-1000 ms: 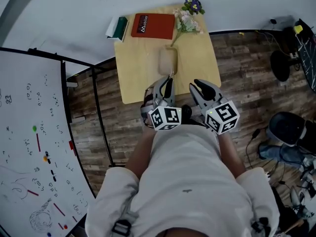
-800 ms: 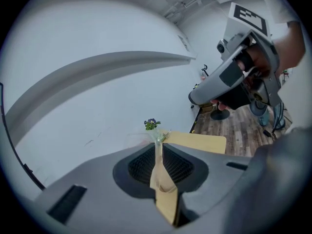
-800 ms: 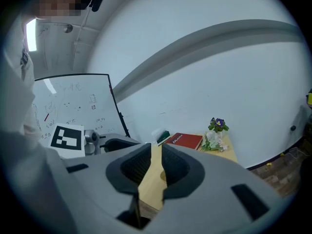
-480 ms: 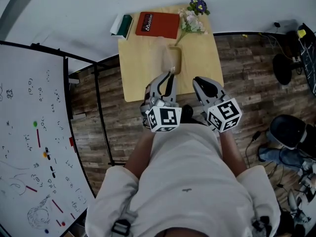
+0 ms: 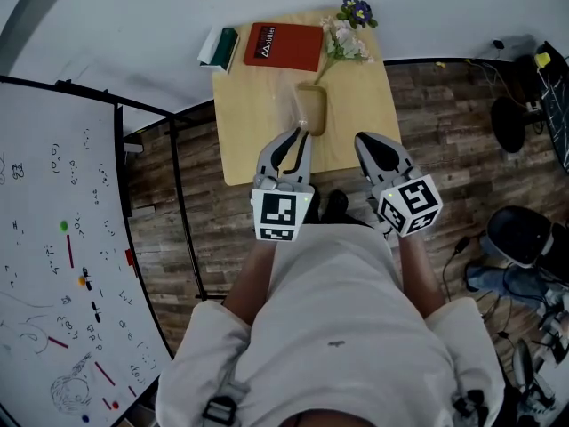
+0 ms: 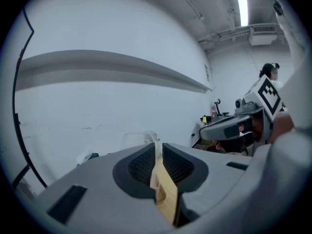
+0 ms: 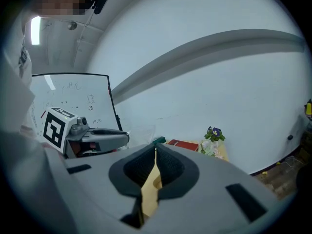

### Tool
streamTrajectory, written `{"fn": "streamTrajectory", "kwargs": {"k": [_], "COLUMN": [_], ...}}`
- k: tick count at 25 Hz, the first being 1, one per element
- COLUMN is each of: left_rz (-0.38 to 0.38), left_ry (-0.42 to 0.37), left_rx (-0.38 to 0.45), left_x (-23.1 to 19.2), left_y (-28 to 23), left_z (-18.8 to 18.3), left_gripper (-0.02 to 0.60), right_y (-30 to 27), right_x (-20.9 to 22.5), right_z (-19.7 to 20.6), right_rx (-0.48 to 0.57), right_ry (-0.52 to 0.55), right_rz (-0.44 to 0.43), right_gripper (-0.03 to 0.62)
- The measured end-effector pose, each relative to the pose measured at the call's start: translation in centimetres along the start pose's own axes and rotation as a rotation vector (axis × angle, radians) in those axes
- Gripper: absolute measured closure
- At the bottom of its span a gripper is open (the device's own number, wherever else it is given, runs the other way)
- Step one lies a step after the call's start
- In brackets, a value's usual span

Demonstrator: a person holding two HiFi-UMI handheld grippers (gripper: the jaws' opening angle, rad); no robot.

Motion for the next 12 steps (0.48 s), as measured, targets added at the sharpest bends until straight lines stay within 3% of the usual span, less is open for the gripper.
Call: {"fn": "streamTrajectory", "kwargs": {"k": [4, 12], "left_rz": [0.014, 0.034], "left_ry": [0.078, 0.128], "left_rx": [0.007, 0.034], "left_x": [-0.5, -0.3], "left_y": [0.0, 0.1], "left_z": [0.1, -0.5], "left_gripper": [0.532, 0.532], "right_y": [0.1, 0.2], "right_x": [0.0, -0.6], "right_z": [-0.5, -1.5], "right_rx": [0.013, 0.027], "right_ry": [0.008, 0.034], "right_rz": [0.006, -0.005], "right_gripper": [0.589, 0.591]}}
Point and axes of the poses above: the fingertips, and each gripper's own axes: y backward along the fingers, x to its right, z out of its underside, the point moved 7 cm from there along y, backward along the fingers, and after that the axes turned 5 degrees about y, right-handed, at the moved point
